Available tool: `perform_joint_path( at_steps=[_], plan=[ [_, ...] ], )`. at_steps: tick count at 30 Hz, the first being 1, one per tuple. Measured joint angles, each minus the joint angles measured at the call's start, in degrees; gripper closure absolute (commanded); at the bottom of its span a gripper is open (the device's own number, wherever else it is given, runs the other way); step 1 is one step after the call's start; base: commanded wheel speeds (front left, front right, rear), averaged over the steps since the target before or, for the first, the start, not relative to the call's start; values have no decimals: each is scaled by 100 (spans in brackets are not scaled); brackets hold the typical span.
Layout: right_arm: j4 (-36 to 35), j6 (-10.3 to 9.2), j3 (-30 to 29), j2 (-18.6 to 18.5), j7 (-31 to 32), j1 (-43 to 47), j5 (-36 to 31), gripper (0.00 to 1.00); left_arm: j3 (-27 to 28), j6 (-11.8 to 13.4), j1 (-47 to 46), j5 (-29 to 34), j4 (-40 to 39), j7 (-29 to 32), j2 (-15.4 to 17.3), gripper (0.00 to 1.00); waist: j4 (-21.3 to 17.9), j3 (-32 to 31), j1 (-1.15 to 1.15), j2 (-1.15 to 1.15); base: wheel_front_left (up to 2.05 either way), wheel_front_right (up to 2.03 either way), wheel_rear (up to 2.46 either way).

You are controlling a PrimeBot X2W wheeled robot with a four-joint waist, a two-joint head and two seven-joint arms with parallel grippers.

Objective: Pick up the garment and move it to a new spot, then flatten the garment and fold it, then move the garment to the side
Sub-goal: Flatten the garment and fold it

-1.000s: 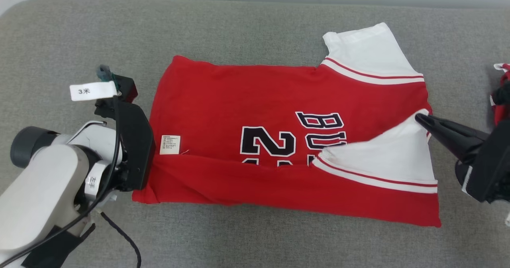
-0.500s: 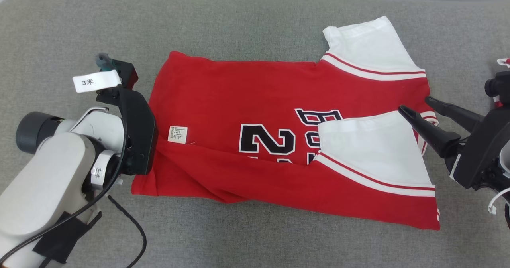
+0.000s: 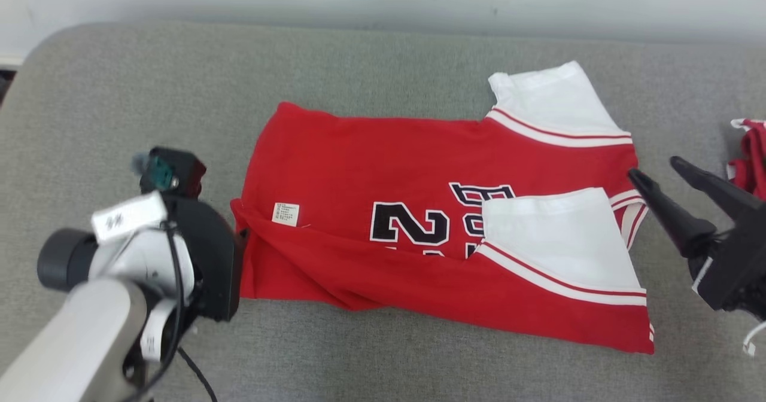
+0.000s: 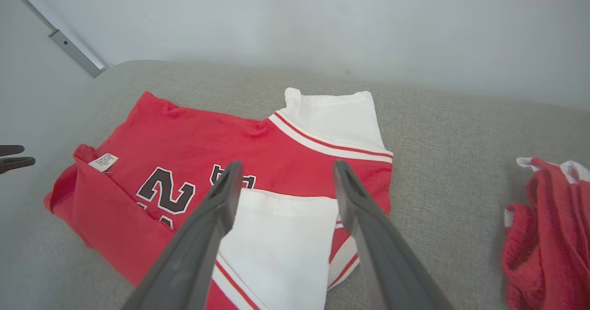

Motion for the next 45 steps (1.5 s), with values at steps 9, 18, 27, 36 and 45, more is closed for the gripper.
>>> perform_joint_path(
  at_steps=[9, 18, 27, 36, 45],
  plan=[
    [-491, 0, -628, 737, -468, 806, -801, 0, 349, 489, 1156, 25, -866, -1311, 29, 0, 11, -368, 0, 0, 0, 0, 0],
    [-658, 0, -716, 1497, -683, 1660, -1457, 0, 171, 505, 2085, 48, -926, -2214, -92, 0, -34, -664, -1, 0, 0, 0, 0],
    [-423, 0, -779, 1978, -569, 2317, -1980, 0, -136, 448, 2240, 209, -435, -2485, -263, 0, -115, -644, 0, 0, 0, 0, 0],
    [27, 0, -778, 2053, -500, 2315, -1976, 0, -278, 355, 2100, 304, -156, -2487, -322, 0, -185, -524, 1, 0, 0, 0, 0],
    [305, 0, -797, 2061, -523, 2225, -1951, 0, -277, 400, 1846, 444, 73, -2590, -339, 0, -129, -417, 1, 0, 0, 0, 0]
  ],
)
